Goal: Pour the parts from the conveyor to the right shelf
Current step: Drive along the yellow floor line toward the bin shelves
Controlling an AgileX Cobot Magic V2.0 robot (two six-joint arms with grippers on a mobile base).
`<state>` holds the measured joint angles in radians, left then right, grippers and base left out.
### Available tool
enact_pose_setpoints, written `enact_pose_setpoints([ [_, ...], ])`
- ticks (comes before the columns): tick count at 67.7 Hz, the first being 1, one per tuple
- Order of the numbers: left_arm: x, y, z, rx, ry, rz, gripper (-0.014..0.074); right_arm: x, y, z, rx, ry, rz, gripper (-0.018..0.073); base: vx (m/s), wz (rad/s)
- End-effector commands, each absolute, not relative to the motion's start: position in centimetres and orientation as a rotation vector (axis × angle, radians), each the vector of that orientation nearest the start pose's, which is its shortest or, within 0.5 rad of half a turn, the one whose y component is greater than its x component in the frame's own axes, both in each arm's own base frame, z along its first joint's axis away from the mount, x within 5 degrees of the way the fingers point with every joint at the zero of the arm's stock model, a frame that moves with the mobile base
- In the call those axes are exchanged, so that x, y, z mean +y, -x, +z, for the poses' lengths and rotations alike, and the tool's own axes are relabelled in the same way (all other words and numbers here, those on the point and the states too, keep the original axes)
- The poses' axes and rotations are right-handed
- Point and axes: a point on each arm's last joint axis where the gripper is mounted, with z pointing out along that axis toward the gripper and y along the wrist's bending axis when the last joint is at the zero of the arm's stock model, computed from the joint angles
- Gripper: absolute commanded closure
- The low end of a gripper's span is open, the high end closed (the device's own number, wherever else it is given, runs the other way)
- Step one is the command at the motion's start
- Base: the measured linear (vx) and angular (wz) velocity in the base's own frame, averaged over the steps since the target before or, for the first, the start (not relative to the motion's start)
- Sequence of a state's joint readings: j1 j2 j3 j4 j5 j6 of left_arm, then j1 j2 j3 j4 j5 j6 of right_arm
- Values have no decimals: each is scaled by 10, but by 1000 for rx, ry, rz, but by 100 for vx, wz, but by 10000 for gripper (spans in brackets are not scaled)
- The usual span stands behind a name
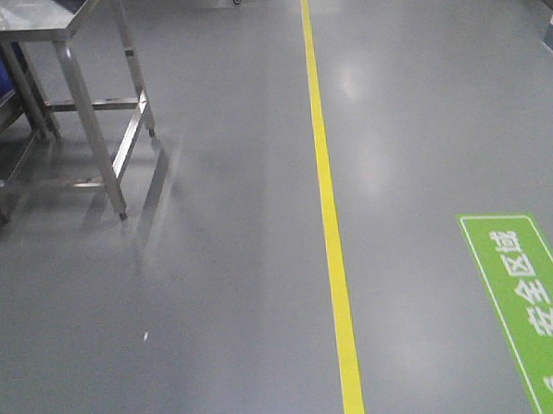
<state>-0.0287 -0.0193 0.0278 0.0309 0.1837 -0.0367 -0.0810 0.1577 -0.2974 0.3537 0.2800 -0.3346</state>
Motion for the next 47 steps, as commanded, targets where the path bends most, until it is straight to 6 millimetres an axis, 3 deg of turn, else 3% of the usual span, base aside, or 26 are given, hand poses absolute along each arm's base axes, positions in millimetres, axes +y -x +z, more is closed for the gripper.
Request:
enact_pose_setpoints([
  [1, -2, -55, 201, 1581, -13, -35, 603, 2, -57, 294, 1521, -19, 1, 564, 78, -4],
  [47, -2, -55, 201, 1580, -13, -35, 603, 2, -57, 294, 1521, -19, 1, 564, 80, -4],
])
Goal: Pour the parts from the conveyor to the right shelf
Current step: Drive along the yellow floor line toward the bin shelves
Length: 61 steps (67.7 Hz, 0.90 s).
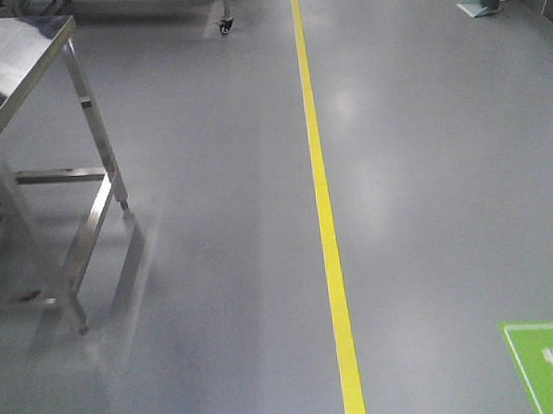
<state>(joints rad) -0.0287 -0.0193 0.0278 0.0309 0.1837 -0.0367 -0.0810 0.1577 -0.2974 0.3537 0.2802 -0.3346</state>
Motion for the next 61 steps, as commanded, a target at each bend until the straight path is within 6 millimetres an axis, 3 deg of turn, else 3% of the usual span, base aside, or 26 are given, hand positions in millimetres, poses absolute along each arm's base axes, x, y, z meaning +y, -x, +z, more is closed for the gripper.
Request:
enact_pose_setpoints([
  [1, -2, -55, 201, 1580, -13, -35, 603, 2, -57, 294, 1521, -19, 1, 564, 81, 0],
  [61, -2, -55, 201, 1580, -13, -35, 603, 2, -57, 294, 1521, -19, 1, 564, 77, -10],
])
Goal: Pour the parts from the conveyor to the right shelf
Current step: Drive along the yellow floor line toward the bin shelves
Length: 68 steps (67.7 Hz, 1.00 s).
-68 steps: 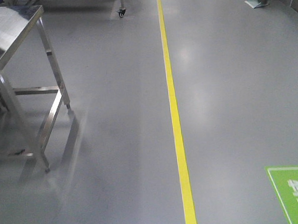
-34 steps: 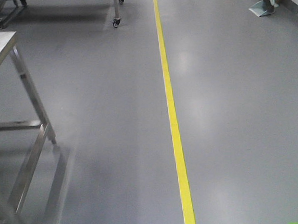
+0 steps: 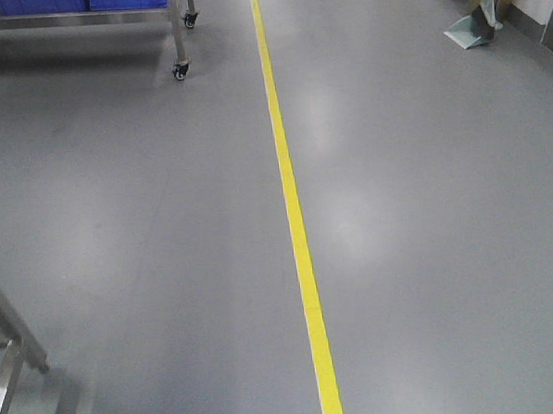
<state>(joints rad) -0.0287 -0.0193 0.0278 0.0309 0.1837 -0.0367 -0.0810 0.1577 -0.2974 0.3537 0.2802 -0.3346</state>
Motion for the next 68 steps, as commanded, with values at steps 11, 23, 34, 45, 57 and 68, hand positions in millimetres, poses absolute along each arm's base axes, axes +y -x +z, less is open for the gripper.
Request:
enact_pose_setpoints([
  [11, -2, -55, 201, 1580, -13, -35, 603, 2, -57, 294, 1521, -19, 1, 564, 76, 2],
  [23, -2, -55, 201, 1580, -13, -35, 603, 2, -57, 294, 1521, -19, 1, 564, 78, 10],
  [34, -2, -55, 201, 1580, -13, -35, 603, 2, -57, 294, 1521, -19, 1, 564, 78, 12],
  [45, -2, -55, 201, 1580, -13, -35, 603, 2, -57, 294, 1521, -19, 1, 564, 76, 10],
  [57, -2, -55, 201, 1580, -13, -35, 603, 2, -57, 294, 1521, -19, 1, 564, 75, 8],
  [68, -2, -55, 201, 1580, -13, -35, 603, 2, -57, 294, 1521, -19, 1, 564, 75, 5],
])
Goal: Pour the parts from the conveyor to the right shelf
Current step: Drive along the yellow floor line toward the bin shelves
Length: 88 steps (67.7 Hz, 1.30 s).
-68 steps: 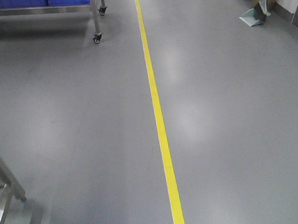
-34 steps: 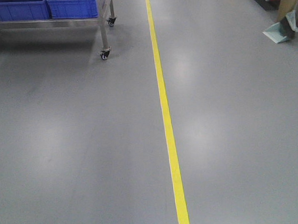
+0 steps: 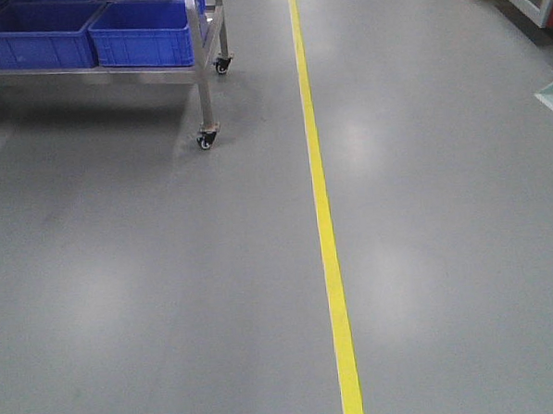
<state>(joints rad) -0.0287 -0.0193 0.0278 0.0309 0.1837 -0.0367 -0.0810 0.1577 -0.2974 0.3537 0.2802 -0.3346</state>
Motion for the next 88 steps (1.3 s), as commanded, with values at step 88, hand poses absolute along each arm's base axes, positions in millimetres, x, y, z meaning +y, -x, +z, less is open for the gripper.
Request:
enact_pose_setpoints([
  [88, -2, -55, 201, 1580, -13, -35, 603, 2, -57, 294, 1521, -19, 1, 564, 70, 11],
])
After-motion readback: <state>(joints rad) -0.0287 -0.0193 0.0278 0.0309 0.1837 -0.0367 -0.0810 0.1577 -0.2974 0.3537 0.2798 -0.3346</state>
